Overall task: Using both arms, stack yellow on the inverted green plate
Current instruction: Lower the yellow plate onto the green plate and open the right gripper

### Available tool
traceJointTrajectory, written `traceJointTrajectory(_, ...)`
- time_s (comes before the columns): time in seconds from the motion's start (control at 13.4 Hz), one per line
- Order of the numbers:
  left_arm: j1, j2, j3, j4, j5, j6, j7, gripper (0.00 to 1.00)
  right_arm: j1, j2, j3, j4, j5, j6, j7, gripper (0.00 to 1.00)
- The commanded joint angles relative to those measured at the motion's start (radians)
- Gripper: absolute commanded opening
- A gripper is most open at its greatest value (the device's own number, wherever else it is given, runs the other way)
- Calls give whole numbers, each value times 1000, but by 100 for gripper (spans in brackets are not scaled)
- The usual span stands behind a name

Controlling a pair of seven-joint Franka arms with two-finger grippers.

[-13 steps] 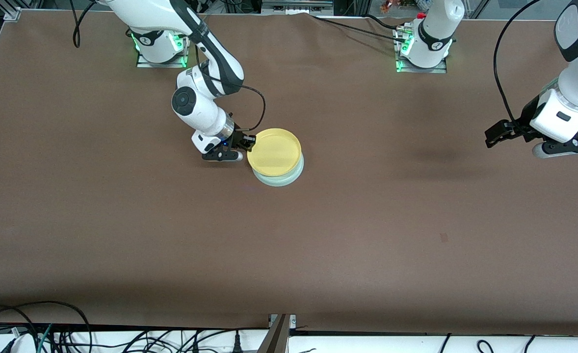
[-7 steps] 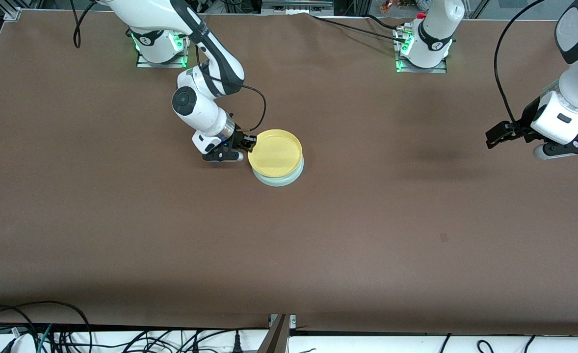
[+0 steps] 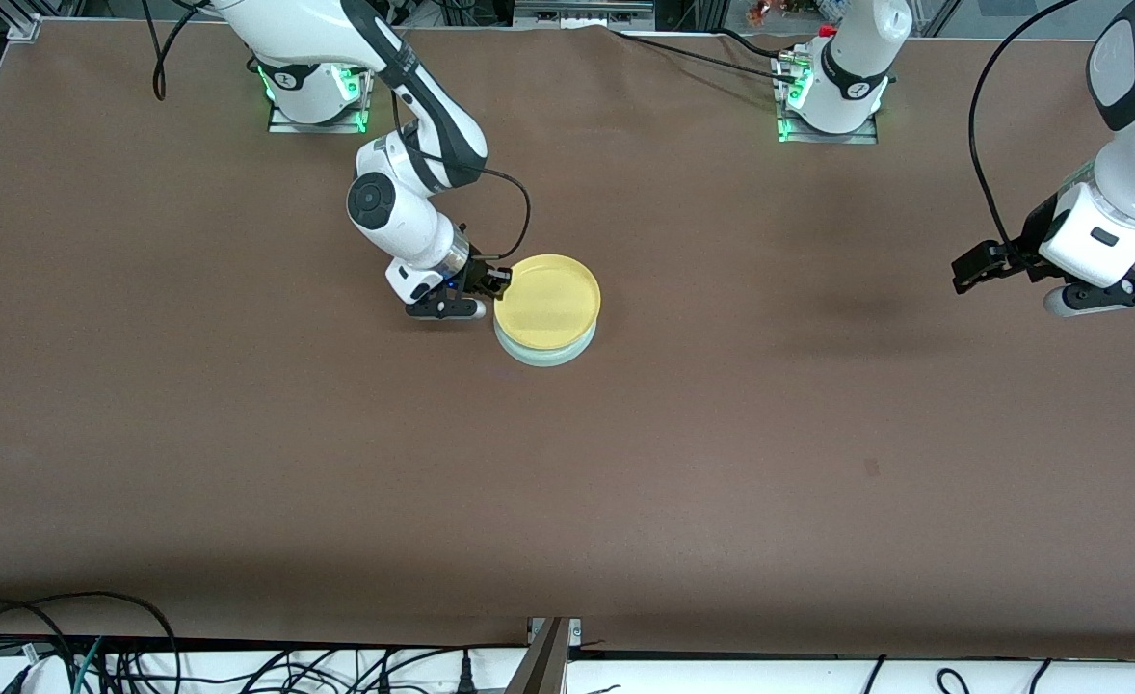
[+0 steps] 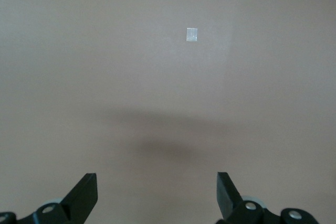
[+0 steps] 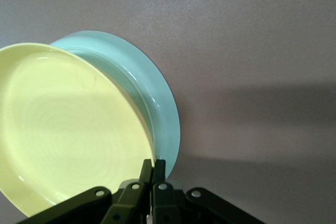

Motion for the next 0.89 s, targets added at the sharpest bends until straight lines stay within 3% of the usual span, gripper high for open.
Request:
traceJointTrajectory(0.0,8,13,-8,26,21,-5,15,100,8,22,0,17,11,15,6,0)
traceJointTrajectory(0.82,8,21,-8,27,14,-3,15,100,-13,32,-13,34,11,10,-3,0)
